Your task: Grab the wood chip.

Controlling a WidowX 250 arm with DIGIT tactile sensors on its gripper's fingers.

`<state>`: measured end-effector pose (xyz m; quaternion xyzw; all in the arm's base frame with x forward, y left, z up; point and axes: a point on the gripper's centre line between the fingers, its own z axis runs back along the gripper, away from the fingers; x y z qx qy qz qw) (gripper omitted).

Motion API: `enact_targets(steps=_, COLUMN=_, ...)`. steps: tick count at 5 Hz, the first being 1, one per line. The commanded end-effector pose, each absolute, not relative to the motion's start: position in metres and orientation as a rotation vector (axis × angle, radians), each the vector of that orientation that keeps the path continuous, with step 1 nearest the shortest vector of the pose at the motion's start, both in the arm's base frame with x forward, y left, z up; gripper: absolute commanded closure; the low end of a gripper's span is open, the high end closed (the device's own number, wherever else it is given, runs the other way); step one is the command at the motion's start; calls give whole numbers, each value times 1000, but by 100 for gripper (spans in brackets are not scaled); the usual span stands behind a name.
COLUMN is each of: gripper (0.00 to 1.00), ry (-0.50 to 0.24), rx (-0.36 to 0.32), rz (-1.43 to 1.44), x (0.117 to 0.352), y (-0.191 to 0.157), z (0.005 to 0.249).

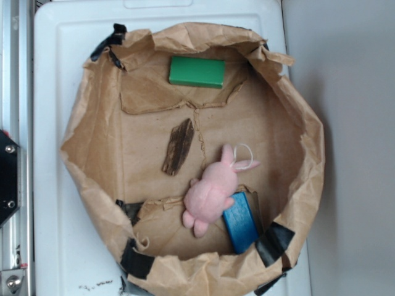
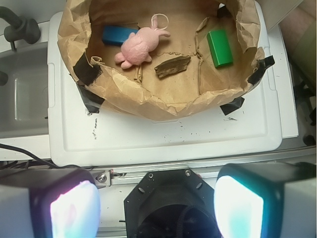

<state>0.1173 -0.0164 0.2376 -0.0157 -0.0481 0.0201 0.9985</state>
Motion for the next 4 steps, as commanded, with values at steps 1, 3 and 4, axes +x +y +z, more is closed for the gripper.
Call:
enact_targets(steps=1, gripper=0, ry=-96, rx=-31, rz=40, x=117, y=-16, z=238)
enact_targets(steps=3, gripper=0, ry=-30, rx=-10, rz=228, x=204, y=-32, z=194)
enact_targets(steps=4, gripper=0, ry=-56, rx=-52, rz=397, x=247, y=-9, z=170)
